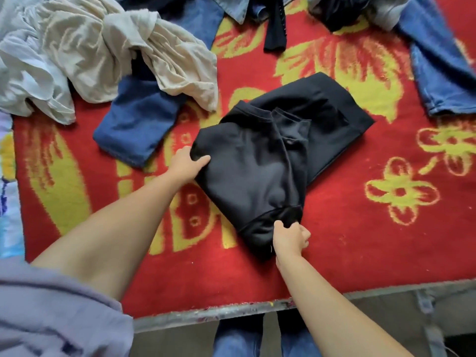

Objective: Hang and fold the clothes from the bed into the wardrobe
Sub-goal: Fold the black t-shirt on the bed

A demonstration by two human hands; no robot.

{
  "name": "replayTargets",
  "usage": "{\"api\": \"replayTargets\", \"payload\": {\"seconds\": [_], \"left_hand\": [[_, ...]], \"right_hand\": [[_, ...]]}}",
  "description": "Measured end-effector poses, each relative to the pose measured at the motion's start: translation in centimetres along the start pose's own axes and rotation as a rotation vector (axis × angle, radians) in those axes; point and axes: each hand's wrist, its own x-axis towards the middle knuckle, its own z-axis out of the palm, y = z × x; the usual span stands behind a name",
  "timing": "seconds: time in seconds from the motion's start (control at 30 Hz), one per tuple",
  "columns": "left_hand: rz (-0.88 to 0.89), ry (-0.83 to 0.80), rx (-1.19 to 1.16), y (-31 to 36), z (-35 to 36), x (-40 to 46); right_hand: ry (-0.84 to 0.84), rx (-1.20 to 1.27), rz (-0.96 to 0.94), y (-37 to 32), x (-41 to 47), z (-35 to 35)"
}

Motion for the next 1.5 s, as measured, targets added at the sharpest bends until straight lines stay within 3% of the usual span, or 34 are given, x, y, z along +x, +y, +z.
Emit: {"api": "replayTargets", "payload": {"seconds": [0.13, 0.23, 0.37, 0.43, 0.5, 0.57, 0.63, 0.7, 0.83, 0.93, 1.03, 1.13, 1.2, 1.27, 1.33, 1.37, 1.43, 1.5], "left_hand": [[0.001, -0.147, -0.194, -0.5, -0.6, -1.5], [-0.089, -0.423, -0.143, -1.5, -0.7, -4.2], [-0.132, -0.721, -0.167, -3.6, 2.7, -10.3], [-0.152, -0.760, -0.204, -4.4, 5.0, -12.7], [-0.151, -0.677, -0.209, -5.4, 6.5, -13.6], [-0.124, -0.478, -0.224, -6.0, 7.1, -13.5], [-0.068, -0.191, -0.179, -5.7, 7.1, -12.6], [-0.020, -0.018, -0.133, -4.2, 7.3, -11.3], [-0.103, -0.075, -0.227, -0.5, 8.5, -8.4], [0.015, 0.062, -0.175, 0.9, 9.0, -7.1], [0.186, 0.256, -0.055, 1.0, 8.9, -7.0], [0.111, 0.280, -0.072, 0.3, 8.9, -7.4], [0.208, 0.345, 0.154, -0.5, 8.2, -8.3], [0.625, 0.329, 0.421, -1.5, 7.6, -9.8], [1.007, 0.076, 0.682, -3.0, 8.0, -11.6], [1.067, -0.100, 0.832, -3.8, 8.6, -12.6], [0.945, -0.349, 1.122, -5.2, 10.2, -13.4], [0.774, -0.339, 1.226, -5.7, 11.3, -13.4]], "right_hand": [[-0.010, 0.253, 0.060, 0.1, 1.0, -1.4], [-0.001, 0.332, 0.087, -0.1, 2.7, -4.9], [0.148, 0.087, -0.019, 1.7, 5.2, -11.4], [0.152, -0.080, -0.068, 3.4, 5.6, -13.7], [0.064, -0.261, -0.111, 5.4, 5.7, -14.5], [-0.048, -0.401, -0.160, 6.9, 5.6, -14.3], [-0.062, -0.423, -0.247, 7.5, 5.4, -13.8], [-0.029, -0.339, -0.347, 7.4, 4.8, -12.9], [-0.090, -0.062, -0.330, 5.6, 5.4, -12.0], [-0.091, 0.046, -0.437, 4.7, 6.2, -12.2], [-0.028, 0.022, -0.452, 5.2, 6.5, -12.1], [-0.046, -0.166, -0.276, 5.2, 6.3, -11.7], [0.089, -0.272, -0.390, 4.7, 5.7, -12.0], [0.196, -0.426, -0.783, 4.1, 4.1, -12.0], [0.119, -0.635, -1.160, 4.5, 2.4, -10.9], [0.015, -0.805, -1.235, 4.9, 1.6, -10.2], [-0.191, -1.173, -1.147, 6.1, 1.3, -9.0], [-0.203, -1.313, -0.963, 7.0, 2.8, -8.6]]}}
